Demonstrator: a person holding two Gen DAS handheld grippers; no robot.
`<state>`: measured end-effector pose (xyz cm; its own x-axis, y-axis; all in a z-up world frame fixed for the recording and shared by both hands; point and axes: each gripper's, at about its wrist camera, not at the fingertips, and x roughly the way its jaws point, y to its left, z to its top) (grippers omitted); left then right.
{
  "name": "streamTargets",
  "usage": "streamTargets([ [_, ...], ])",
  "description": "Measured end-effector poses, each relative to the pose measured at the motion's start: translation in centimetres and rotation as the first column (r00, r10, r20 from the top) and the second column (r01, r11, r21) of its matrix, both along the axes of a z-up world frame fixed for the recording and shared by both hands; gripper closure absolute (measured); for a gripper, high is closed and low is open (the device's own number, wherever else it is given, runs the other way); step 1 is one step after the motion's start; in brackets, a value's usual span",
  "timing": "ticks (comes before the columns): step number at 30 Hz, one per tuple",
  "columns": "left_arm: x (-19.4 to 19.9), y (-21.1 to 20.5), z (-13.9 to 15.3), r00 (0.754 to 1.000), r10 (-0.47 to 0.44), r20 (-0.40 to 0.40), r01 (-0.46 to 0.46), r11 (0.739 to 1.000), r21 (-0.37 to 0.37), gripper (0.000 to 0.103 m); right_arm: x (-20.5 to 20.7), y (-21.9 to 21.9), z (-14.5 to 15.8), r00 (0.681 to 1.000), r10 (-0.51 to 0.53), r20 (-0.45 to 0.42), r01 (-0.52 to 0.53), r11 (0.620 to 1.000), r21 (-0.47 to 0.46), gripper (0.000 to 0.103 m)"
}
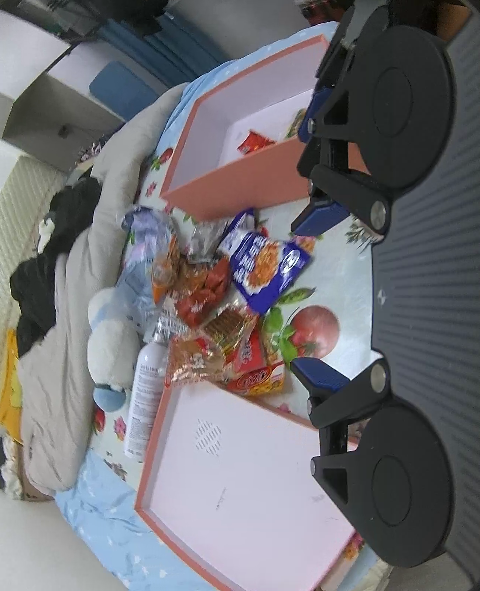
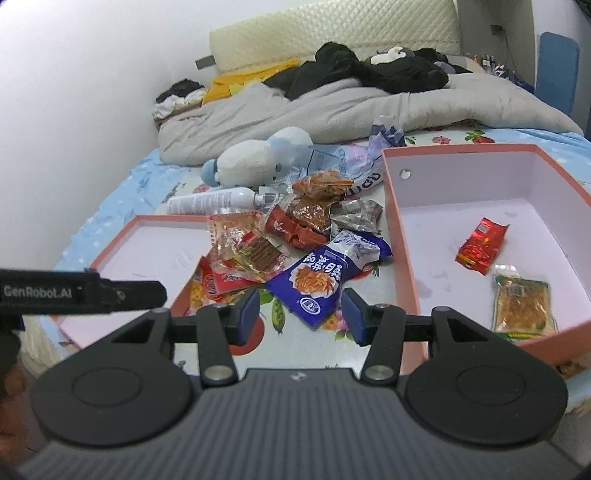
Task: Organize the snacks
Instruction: 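Grasp the dried-meat stick packet with the left gripper while the right grasps the blue bag, then carry both packets over the deep pink box with both grippers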
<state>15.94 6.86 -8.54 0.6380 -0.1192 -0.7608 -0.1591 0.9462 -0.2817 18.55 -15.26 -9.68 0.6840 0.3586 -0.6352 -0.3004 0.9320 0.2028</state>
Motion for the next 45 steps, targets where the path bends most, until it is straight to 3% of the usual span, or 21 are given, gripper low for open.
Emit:
streamTargets([
  [9, 7.7, 3.8, -4.1, 0.998, 0.034, -0.045, -0.036, 0.999, -0.037, 0.027, 5.2, 2.8, -3.7, 0.997, 0.023, -0.075, -0.027, 0.999, -0.047, 0.051],
  [10, 8.6, 3.9, -4.6, 0.998, 0.030, -0.047, -0.032, 0.999, -0.038, 0.027, 5.8, 3.1, -4.2, 0.996, 0.023, -0.088, -0.027, 0.998, -0.052, 0.049],
  [12, 10.6, 4.1, -5.7, 0.998, 0.014, -0.058, -0.017, 0.999, -0.041, 0.028, 6.9, 3.5, -5.1, 0.995, 0.015, -0.098, -0.021, 0.998, -0.056, 0.028],
  [19, 17.4, 4.0, -9.0, 0.986, -0.144, -0.083, 0.148, 0.988, 0.039, 0.028, 10.7, 5.1, -8.7, 0.997, -0.032, -0.073, 0.023, 0.992, -0.122, 0.026],
  [27, 22.0, 1.7, -12.7, 0.939, -0.312, -0.148, 0.334, 0.929, 0.159, 0.028, 13.5, 6.4, -11.7, 0.991, -0.085, -0.100, 0.066, 0.981, -0.182, 0.026],
  [31, 22.8, 1.4, -14.0, 0.919, -0.351, -0.177, 0.382, 0.904, 0.190, 0.027, 13.8, 6.8, -12.8, 0.992, -0.034, -0.123, 0.012, 0.984, -0.180, 0.027],
  [35, 23.0, 0.6, -15.4, 0.901, -0.371, -0.224, 0.420, 0.873, 0.246, 0.027, 13.4, 7.3, -13.3, 0.996, 0.003, -0.091, -0.023, 0.975, -0.223, 0.028],
  [37, 22.9, 0.1, -16.2, 0.883, -0.391, -0.260, 0.454, 0.851, 0.265, 0.033, 13.3, 7.2, -13.3, 0.996, 0.012, -0.088, -0.031, 0.975, -0.222, 0.033],
  [39, 22.6, -0.4, -16.4, 0.880, -0.400, -0.256, 0.464, 0.838, 0.286, 0.034, 13.1, 7.2, -13.2, 0.997, 0.019, -0.081, -0.038, 0.972, -0.231, 0.048],
  [45, 22.7, -0.6, -16.3, 0.891, -0.379, -0.251, 0.441, 0.853, 0.279, 0.043, 13.2, 6.8, -12.8, 0.994, 0.058, -0.095, -0.078, 0.969, -0.234, 0.077],
])
